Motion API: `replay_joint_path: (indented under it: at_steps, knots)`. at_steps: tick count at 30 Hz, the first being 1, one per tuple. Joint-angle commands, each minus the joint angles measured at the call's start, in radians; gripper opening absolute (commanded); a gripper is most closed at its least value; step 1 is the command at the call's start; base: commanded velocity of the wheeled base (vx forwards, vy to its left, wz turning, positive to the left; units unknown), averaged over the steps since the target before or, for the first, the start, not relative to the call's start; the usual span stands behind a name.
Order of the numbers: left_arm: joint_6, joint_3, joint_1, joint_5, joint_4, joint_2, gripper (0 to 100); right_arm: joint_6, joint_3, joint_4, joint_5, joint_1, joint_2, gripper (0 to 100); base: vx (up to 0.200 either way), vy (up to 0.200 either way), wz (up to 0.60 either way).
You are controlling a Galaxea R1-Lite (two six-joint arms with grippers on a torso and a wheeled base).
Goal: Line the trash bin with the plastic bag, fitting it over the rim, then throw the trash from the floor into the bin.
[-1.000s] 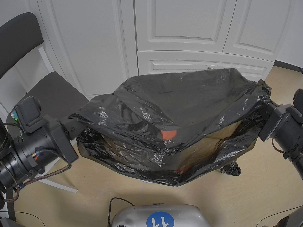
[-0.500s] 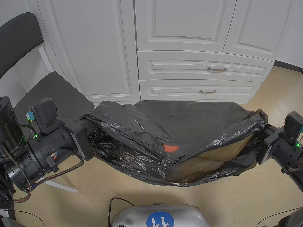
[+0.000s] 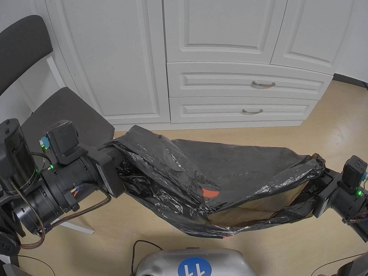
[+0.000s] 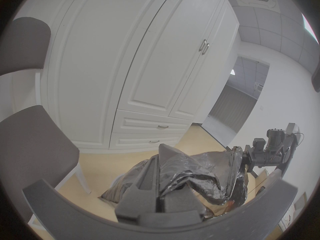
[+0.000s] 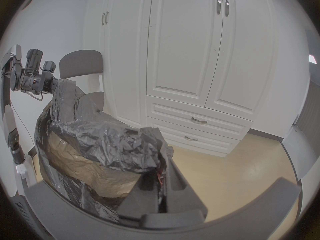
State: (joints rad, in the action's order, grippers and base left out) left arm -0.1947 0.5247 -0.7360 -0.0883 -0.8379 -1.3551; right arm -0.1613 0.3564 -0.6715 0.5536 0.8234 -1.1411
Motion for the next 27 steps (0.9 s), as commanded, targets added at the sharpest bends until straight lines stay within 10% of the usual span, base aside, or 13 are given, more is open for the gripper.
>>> replay_joint_path:
  at_steps: [1, 12, 19, 27]
  knots:
    - [-0.002, -0.006, -0.026, -0.004, -0.044, -0.027, 0, -0.003, -0.004, 0.001, -0.001, 0.000, 0.014, 0, 0.000, 0.000, 0.00]
    - [-0.008, -0.018, -0.152, -0.037, -0.264, -0.171, 0, -0.076, -0.011, -0.002, -0.004, -0.001, 0.089, 0, 0.000, 0.000, 0.00]
    - [-0.020, -0.018, -0.218, -0.099, -0.676, -0.444, 0, -0.078, -0.005, -0.039, -0.023, -0.001, 0.075, 0, 0.000, 0.000, 0.00]
    - [-0.138, 0.026, -0.241, -0.123, -0.693, -0.539, 0, -0.095, -0.013, -0.080, -0.041, 0.000, 0.066, 0, 0.000, 0.000, 0.00]
